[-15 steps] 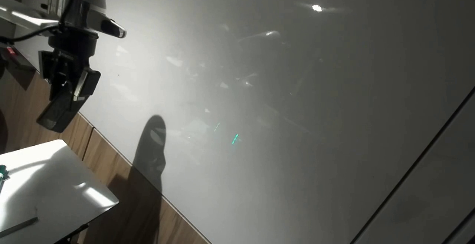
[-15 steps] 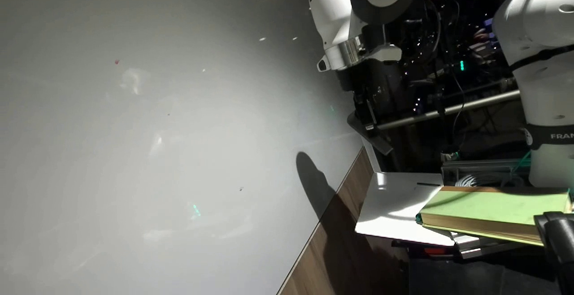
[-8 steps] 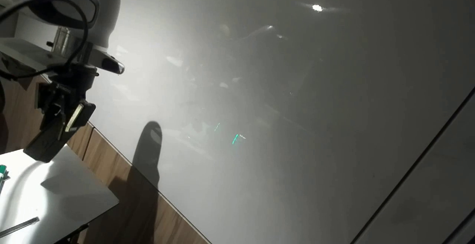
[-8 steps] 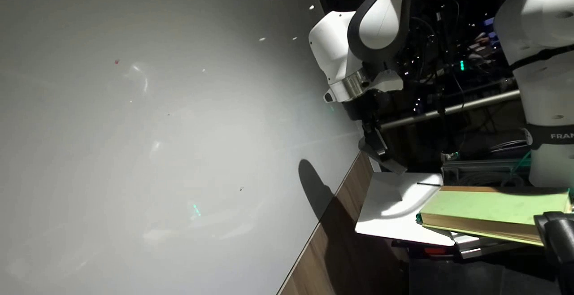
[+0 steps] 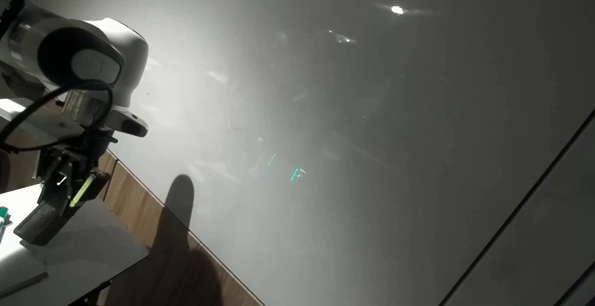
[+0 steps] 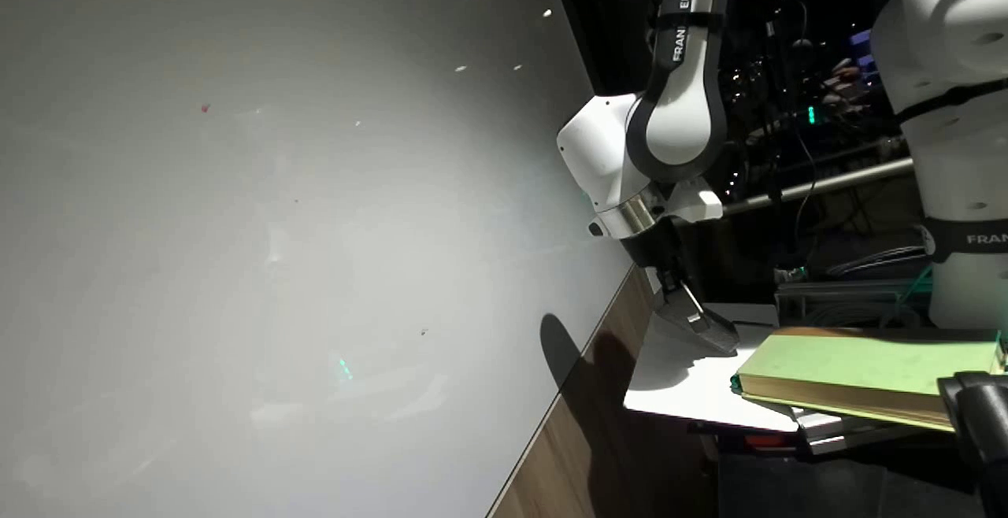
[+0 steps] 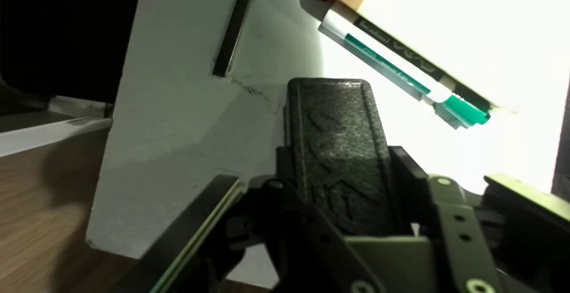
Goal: Use the duster to erase the writings on the whiteboard
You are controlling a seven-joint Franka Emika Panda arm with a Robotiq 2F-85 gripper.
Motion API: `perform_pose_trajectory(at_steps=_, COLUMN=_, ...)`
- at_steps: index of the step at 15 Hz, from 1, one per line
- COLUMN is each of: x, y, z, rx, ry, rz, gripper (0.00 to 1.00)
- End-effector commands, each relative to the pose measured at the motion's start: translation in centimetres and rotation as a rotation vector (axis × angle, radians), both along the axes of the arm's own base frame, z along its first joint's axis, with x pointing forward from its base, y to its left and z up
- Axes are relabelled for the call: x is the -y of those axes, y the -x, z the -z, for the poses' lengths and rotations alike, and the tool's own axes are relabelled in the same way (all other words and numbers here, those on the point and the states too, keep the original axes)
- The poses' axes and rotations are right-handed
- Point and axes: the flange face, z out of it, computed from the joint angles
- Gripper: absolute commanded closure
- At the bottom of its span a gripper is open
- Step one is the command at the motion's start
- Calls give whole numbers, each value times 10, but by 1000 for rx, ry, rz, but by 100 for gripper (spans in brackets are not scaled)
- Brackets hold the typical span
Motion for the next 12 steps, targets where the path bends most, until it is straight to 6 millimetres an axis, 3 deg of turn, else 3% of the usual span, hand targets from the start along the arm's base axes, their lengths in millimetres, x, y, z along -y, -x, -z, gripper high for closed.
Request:
perform_pose_trajectory(at_steps=1, x=2, y=-2, z=15, rx=12, ry=-5, rz=6, gripper=70)
perform_pose_trajectory(at_steps=7, x=-1, y=-11, z=3, rx=55, ry=-24, rz=0, gripper=70)
perform_pose_trajectory(at_steps=9, x=-3, y=-16, z=-4, rx=80, ry=-35, rz=5, gripper=20)
perform_pose_trajectory(at_steps=10, x=-4, y=-18, z=-6, rx=93, ry=-37, rz=6, gripper=20)
perform_pose_trajectory(at_steps=12, x=-3, y=-21, z=-6, rx=104, ry=-39, rz=8, gripper=8)
